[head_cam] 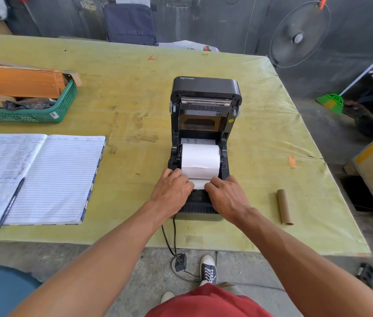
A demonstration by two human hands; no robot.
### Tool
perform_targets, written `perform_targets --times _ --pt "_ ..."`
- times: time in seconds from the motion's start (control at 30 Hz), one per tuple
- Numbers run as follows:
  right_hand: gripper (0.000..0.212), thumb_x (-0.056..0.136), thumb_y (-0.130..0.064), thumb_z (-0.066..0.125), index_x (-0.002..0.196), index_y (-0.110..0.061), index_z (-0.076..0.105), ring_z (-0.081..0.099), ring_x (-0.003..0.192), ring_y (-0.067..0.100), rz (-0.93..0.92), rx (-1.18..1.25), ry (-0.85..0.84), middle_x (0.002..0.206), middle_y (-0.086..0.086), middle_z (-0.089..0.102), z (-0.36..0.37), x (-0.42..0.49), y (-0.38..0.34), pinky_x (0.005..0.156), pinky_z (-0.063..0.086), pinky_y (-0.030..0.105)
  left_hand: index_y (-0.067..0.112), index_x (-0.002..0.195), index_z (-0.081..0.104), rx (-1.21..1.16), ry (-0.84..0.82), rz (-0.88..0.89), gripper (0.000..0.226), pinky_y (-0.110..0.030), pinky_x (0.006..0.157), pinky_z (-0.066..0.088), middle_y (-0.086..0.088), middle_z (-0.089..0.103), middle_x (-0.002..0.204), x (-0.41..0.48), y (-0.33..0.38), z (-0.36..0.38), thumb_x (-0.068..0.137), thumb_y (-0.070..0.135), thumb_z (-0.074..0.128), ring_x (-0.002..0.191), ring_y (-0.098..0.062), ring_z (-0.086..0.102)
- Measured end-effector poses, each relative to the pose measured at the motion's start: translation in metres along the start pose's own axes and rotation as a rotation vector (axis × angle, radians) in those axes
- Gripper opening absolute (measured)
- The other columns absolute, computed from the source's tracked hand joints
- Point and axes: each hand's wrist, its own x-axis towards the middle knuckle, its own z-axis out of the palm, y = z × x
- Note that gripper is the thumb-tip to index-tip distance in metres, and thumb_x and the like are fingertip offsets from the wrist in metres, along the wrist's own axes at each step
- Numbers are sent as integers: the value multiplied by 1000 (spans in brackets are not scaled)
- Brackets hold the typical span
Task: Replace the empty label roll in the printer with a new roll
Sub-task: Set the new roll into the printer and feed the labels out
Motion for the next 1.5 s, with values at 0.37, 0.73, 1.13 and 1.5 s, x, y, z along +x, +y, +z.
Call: perform_targets --times 0.37,0.73,1.13,1.5 --pt "10 88 1 57 86 -7 61 50 51 32 0 -15 -58 81 13 61 -8 -6 -6 61 32 34 11 66 60 147 30 165 20 -38 74 47 -3 58 61 -7 3 -3 79 -4 67 69 -23 53" --pt "18 79 6 57 91 -7 60 31 44 28 8 23 -30 79 12 57 -9 -27 -14 60 31 33 11 79 61 65 94 161 25 -39 74 47 -5 59 71 -30 10 3 87 -4 44 71 -24 52" --pt "22 71 6 66 88 -9 62 50 61 28 4 61 47 76 8 58 -10 -58 -26 60 39 37 8 82 67 -35 68 129 21 -35 62 45 -7 65 76 -51 12 -8 76 -12 63 71 -24 56" --pt "7 92 -10 63 94 -5 59 54 82 31 -108 58 79 101 13 65 -7 -70 -17 71 47 44 7 97 69 -77 28 140 37 -30 63 46 -6 66 81 -76 21 -6 67 -13 71 74 -22 58"
